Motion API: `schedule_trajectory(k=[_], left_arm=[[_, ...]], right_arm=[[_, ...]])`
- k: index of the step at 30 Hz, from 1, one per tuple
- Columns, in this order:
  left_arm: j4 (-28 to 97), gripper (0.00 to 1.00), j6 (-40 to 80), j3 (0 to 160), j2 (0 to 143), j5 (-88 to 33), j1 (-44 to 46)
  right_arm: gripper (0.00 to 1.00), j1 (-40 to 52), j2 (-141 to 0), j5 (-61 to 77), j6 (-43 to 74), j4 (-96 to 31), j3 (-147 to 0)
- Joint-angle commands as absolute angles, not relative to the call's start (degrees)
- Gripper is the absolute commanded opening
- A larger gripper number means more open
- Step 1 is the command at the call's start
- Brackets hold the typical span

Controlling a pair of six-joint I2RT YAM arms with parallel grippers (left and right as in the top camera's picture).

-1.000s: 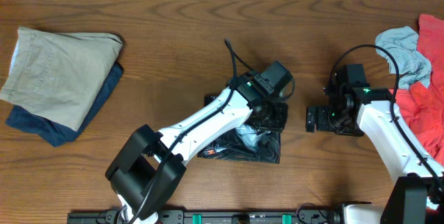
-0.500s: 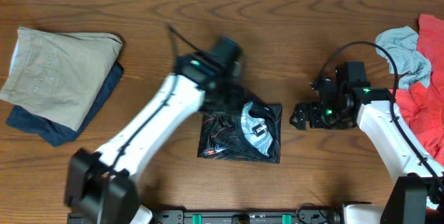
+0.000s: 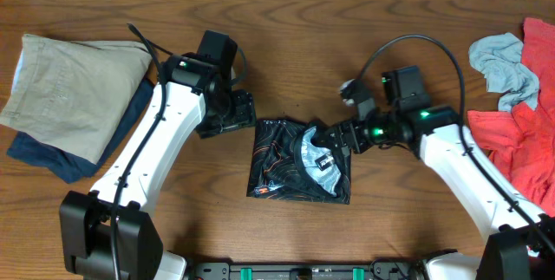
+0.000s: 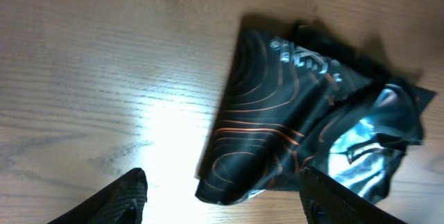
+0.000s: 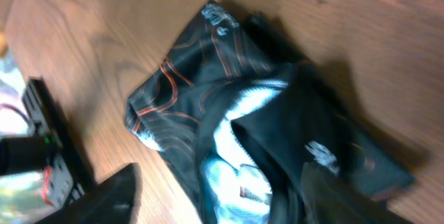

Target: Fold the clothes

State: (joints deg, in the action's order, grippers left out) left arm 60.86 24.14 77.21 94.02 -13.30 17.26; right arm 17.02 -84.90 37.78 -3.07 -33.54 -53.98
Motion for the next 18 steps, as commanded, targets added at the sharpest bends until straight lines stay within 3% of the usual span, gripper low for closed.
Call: schedule_trajectory(k=[1,14,18], left_arm=[[60.8,0.72,24.3,76.1,94.5,-12.8,17.1],[60.2,0.73,24.3,76.0,94.5,-12.8,17.1],[60.1,0.72,24.3,76.0,94.5,-12.8,17.1]], right_arm=[[0.66,21.1,-84.3,31.1,0.7,-32.9,-54.9],[0.63,34.5,-87.0,4.2,8.6,-30.5,-54.9],[0.54,35.0,-89.8,3.4,10.3,-28.4,-54.9]])
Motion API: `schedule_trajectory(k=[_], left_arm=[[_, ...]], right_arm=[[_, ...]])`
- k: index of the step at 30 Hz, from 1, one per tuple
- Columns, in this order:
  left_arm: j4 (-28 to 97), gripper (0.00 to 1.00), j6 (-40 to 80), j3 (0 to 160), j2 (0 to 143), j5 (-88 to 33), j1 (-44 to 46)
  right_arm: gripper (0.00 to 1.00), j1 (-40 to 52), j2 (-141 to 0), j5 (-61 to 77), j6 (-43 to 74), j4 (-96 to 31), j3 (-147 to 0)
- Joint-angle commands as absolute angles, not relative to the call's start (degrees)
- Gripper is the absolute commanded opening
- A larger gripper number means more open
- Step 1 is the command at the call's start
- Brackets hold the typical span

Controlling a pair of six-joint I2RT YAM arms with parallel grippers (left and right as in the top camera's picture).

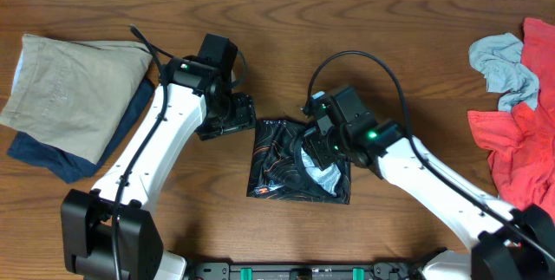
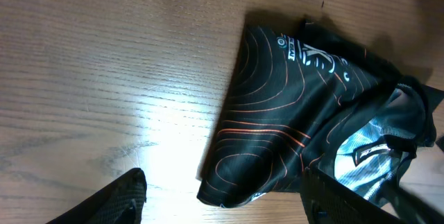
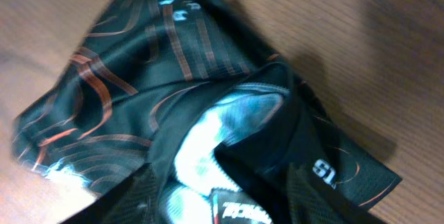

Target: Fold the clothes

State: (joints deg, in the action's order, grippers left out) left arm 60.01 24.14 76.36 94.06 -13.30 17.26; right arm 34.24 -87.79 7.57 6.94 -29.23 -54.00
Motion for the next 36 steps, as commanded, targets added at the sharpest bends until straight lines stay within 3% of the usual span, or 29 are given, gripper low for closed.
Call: schedule_trajectory(k=[1,3,7,8,22,23,24,28,31,36], left_arm=[[60.1,0.72,24.3,76.0,94.5,-12.8,17.1],[60.1,0.73,24.3,76.0,94.5,-12.8,17.1],[60.2,0.72,24.3,76.0,94.5,-12.8,17.1],[60.2,0.72,24.3,76.0,94.5,-12.8,17.1],[60.2,0.72,24.3,76.0,94.5,-12.8,17.1],[60.2,0.72,24.3,76.0,94.5,-12.8,17.1],[60.2,0.73,24.3,76.0,94.5,-12.8,17.1],[60.2,0.73,24.3,76.0,94.5,-12.8,17.1],[60.2,0.73,24.3,76.0,94.5,-12.8,17.1],[60.2,0.73,24.2,76.0,94.5,-12.8,17.1]], right_arm=[[0.5,35.0,-90.4,3.4,10.5,-27.7,-54.9],[0.41,35.0,-91.3,3.2,10.8,-26.7,-54.9],[0.06,34.9,-92.1,2.0,10.8,-26.5,-54.9],[0.01,34.7,-92.1,0.1,11.4,-27.1,-54.9],[0.01,26.0,-92.1,-15.2,20.0,-34.4,-54.9],[0.05,25.2,-92.1,-15.1,20.0,-34.2,-54.9],[0.18,24.6,-92.1,-14.4,19.9,-33.9,-54.9],[0.52,23.7,-92.1,-13.1,19.6,-34.9,-54.9],[0.53,23.6,-91.2,-10.8,19.5,-38.0,-55.1],[0.47,23.7,-86.8,1.7,19.5,-41.8,-55.1]])
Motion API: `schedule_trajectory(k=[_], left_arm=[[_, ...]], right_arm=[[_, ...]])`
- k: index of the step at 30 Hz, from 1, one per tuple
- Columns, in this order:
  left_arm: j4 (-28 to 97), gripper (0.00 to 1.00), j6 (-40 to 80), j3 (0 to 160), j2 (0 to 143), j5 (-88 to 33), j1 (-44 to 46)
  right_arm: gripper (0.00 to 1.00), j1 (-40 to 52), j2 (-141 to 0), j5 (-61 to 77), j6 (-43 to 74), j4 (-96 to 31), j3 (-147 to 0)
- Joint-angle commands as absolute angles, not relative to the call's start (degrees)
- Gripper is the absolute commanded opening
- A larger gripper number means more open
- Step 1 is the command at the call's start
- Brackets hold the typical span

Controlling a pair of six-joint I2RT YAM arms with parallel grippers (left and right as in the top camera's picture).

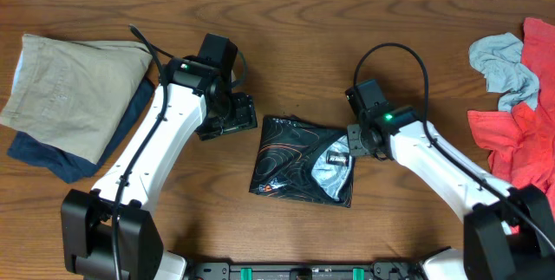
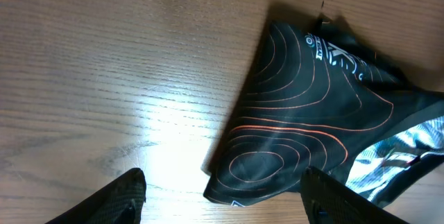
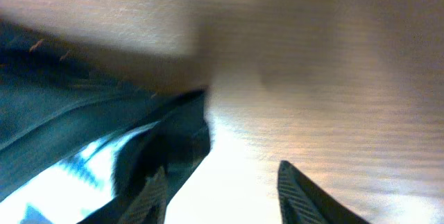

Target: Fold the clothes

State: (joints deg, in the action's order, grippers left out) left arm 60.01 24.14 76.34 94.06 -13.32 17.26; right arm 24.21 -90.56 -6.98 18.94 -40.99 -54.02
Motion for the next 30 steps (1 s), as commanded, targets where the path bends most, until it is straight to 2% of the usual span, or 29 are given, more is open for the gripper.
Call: schedule_trajectory(k=[1,10,18,30], left_arm=[[60.2,0.73,24.2,76.0,94.5,-12.8,17.1],[60.1,0.73,24.2,76.0,94.5,-12.7,17.1],[60.1,0.73,24.2,76.0,94.5,-12.7,17.1],[59.9,0.73,24.2,76.0,94.5,-12.7,17.1]], right_arm=[[0.45,23.7,-85.8,4.0,19.5,-42.5,-55.1],[0.41,27.9,-82.9,16.2,14.5,-45.6,-54.8],[0.39,34.1,-84.8,16.1,14.6,-43.9,-52.6],[0.39,37.6,-89.3,16.6,17.3,-39.0,-50.5]])
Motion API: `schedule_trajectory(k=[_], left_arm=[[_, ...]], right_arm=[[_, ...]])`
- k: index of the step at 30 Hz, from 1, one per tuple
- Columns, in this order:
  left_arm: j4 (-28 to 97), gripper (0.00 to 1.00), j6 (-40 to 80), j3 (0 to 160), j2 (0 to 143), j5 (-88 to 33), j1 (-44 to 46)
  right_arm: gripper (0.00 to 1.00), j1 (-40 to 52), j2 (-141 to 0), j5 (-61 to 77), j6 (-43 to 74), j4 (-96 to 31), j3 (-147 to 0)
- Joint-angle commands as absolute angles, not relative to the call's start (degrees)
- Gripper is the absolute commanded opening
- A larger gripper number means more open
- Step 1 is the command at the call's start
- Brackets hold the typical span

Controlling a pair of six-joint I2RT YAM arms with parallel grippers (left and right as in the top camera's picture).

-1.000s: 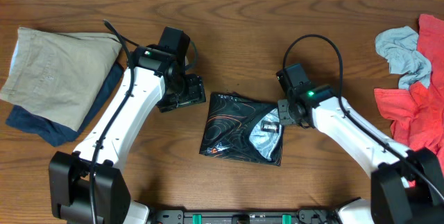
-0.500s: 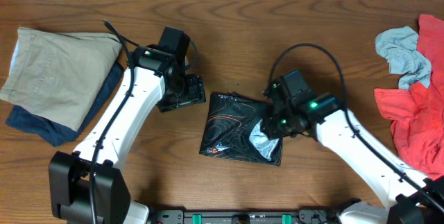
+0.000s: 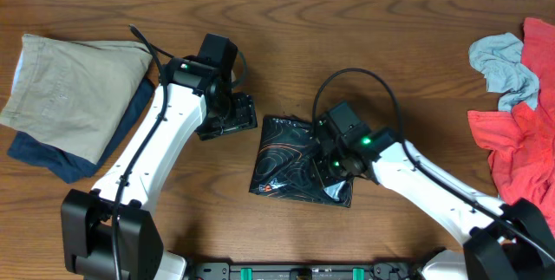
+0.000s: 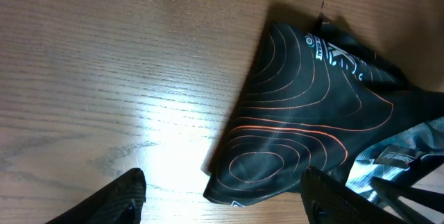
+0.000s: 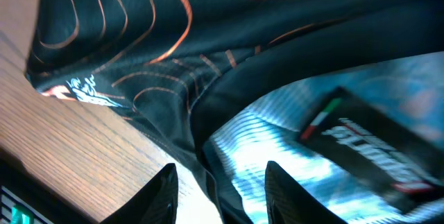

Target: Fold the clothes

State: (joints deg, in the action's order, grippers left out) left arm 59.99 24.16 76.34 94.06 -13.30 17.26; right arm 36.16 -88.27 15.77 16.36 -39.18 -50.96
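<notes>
A black garment [image 3: 286, 159] with orange contour lines and a silvery lining lies folded in a rough square at the table's middle. My right gripper [image 3: 334, 166] is low over its right half. In the right wrist view its open fingers [image 5: 156, 193] straddle a dark fold of the garment [image 5: 125, 50], with the shiny lining and a label beside it. My left gripper [image 3: 227, 117] rests just left of the garment, open. Its wrist view shows the garment [image 4: 305, 127] ahead and to the right, and bare wood between its fingers [image 4: 128, 196].
Folded khaki trousers [image 3: 69, 85] lie on a navy garment [image 3: 52, 154] at the far left. A red garment [image 3: 520, 137] and a grey-blue one [image 3: 501, 65] are heaped at the right edge. The wooden table [image 3: 286, 20] shows beyond the arms.
My right gripper has moved from the garment's right edge to low over its right half. Less of the silvery lining shows from above. The left arm has not moved.
At first my right gripper was at the garment's right side, with a flap turned up showing the lining. Then it was over the garment's middle. Later it sat at the right edge, the garment lying flatter and slightly further right. Now it is over the cloth again.
</notes>
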Motion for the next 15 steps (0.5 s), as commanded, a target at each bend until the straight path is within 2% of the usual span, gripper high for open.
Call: schedule_trajectory(k=[1,3,6,7,10,11,15], left_arm=[[59.9,0.73,24.2,76.0,94.5,-12.8,17.1],[59.8,0.73,24.2,76.0,94.5,-12.8,17.1],[59.8,0.73,24.2,76.0,94.5,-12.8,17.1],[59.8,0.73,24.2,76.0,94.5,-12.8,17.1],[59.8,0.73,24.2,76.0,94.5,-12.8,17.1],[59.8,0.73,24.2,76.0,94.5,-12.8,17.1],[59.8,0.73,24.2,76.0,94.5,-12.8,17.1]], right_arm=[[0.39,37.9,-89.5,16.6,17.3,-39.0,-50.5],[0.39,38.4,-90.0,16.6,17.3,-39.0,-50.5],[0.33,38.9,-90.9,16.5,17.3,-38.7,-50.5],[0.29,39.0,-91.4,16.5,17.3,-38.5,-50.4],[0.06,39.1,-93.2,16.5,17.3,-38.4,-50.4],[0.02,39.1,-93.7,16.5,17.3,-38.5,-50.4],[0.01,39.1,-95.0,16.6,17.3,-40.4,-50.4]])
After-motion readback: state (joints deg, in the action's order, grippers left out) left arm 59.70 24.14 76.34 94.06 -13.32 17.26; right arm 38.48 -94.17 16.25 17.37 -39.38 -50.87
